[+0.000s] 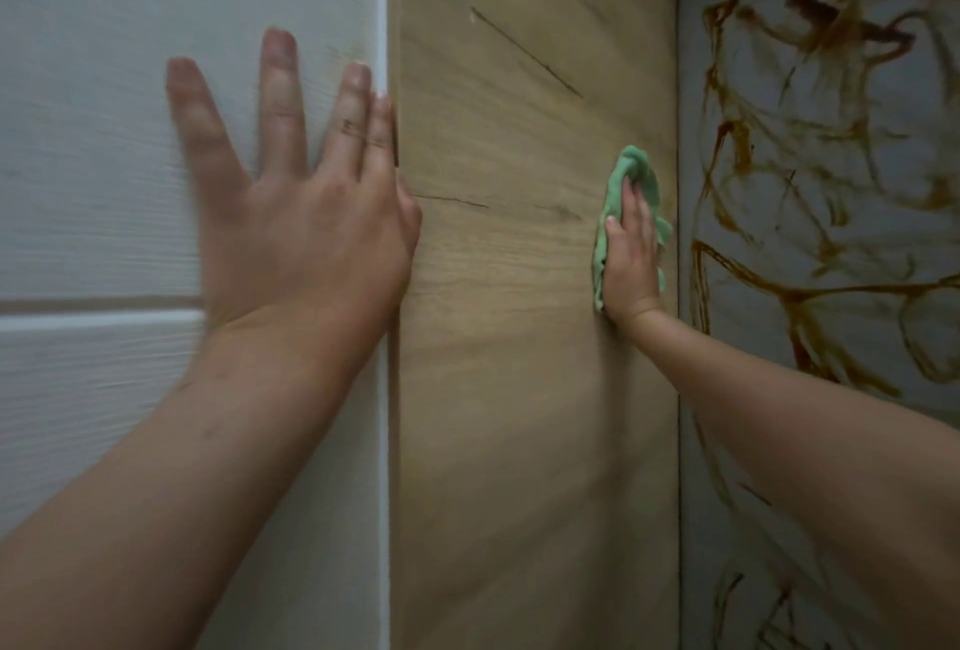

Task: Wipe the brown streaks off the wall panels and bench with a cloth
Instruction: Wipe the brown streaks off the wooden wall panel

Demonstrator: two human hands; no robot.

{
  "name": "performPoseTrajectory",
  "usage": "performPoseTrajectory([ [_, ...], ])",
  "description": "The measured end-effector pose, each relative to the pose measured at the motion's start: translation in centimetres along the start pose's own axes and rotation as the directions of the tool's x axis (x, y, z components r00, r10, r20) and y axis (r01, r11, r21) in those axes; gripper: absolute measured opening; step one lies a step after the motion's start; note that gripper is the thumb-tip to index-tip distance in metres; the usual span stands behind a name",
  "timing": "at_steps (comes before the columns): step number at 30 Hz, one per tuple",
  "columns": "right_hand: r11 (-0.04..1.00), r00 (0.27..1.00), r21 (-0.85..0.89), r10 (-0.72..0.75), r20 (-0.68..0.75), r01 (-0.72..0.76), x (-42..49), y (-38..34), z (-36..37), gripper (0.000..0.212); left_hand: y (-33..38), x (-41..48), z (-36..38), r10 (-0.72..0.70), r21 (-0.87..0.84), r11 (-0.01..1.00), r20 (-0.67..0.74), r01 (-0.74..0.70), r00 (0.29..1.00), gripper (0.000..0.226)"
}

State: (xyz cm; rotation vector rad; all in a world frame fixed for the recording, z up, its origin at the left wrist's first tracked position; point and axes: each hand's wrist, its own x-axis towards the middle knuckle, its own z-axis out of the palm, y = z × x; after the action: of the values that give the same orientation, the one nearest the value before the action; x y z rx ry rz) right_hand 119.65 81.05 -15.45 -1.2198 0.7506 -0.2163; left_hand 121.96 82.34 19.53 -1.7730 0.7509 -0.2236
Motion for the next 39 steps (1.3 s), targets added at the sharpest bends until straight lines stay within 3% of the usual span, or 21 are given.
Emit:
performPoseTrajectory([
  [8,0.969,0.968,0.000,0.249,-0.030,-0.249,7.0,6.2,-1.6,0.054,-0.1,0.9,2.1,-0.011,-0.127,0.992,-0.024,0.008,1.000,0.066],
  [15,0.940,0.941,-0.051,0.338,0.004,-0.337,1.5,7.8,-2.1,0.055,0.2,0.3,0.7,-0.017,-0.039,0.999,-0.024,0.016,1.000,0.063],
  [17,0.897,0.898,-0.036,0.441,-0.006,-0.440,-3.3,9.3,-2.0,0.057,0.2,0.1,0.2,-0.021,-0.006,1.000,-0.009,0.021,1.000,0.064],
  [20,0.775,0.775,0.043,0.631,-0.021,-0.630,-8.5,9.8,-1.4,0.057,0.1,-0.1,-0.4,-0.021,0.028,0.999,0.033,0.020,0.999,0.064],
  [23,0.699,0.696,0.113,0.714,-0.074,-0.706,-8.6,7.6,-0.6,0.057,0.3,-0.1,-0.7,-0.017,0.024,1.000,0.039,0.016,0.999,0.064],
  [24,0.711,0.705,0.119,0.703,-0.092,-0.693,-8.3,6.5,-0.4,0.058,0.3,0.0,-0.7,-0.016,0.029,0.999,0.038,0.015,0.999,0.065],
  [26,0.811,0.805,0.069,0.585,-0.098,-0.581,-8.6,3.1,0.3,0.057,0.3,-0.1,-0.5,-0.019,0.043,0.999,0.038,0.017,0.999,0.066],
  [29,0.983,0.982,0.011,0.186,-0.024,-0.186,-9.9,-4.1,1.9,0.058,0.3,-0.1,-0.4,-0.018,0.049,0.999,0.033,0.017,0.999,0.066],
  [31,0.992,0.992,0.008,-0.128,0.005,0.128,-9.9,-7.3,2.3,0.060,0.3,-0.1,-0.5,-0.023,0.044,0.999,0.023,0.022,0.999,0.066],
  [33,0.957,0.956,-0.001,-0.291,0.021,0.291,-8.0,-6.9,1.9,0.061,0.3,-0.1,-0.6,-0.024,0.036,0.999,0.022,0.023,0.999,0.066],
  [35,0.969,0.969,0.004,-0.248,0.026,0.248,-5.0,-4.7,1.2,0.062,0.3,0.0,-0.6,-0.021,0.036,0.999,0.013,0.021,1.000,0.066],
  [39,0.999,0.999,0.017,0.040,-0.024,-0.040,2.1,-1.9,0.2,0.069,0.1,0.0,0.1,-0.026,0.009,1.000,-0.028,0.026,0.999,0.062],
])
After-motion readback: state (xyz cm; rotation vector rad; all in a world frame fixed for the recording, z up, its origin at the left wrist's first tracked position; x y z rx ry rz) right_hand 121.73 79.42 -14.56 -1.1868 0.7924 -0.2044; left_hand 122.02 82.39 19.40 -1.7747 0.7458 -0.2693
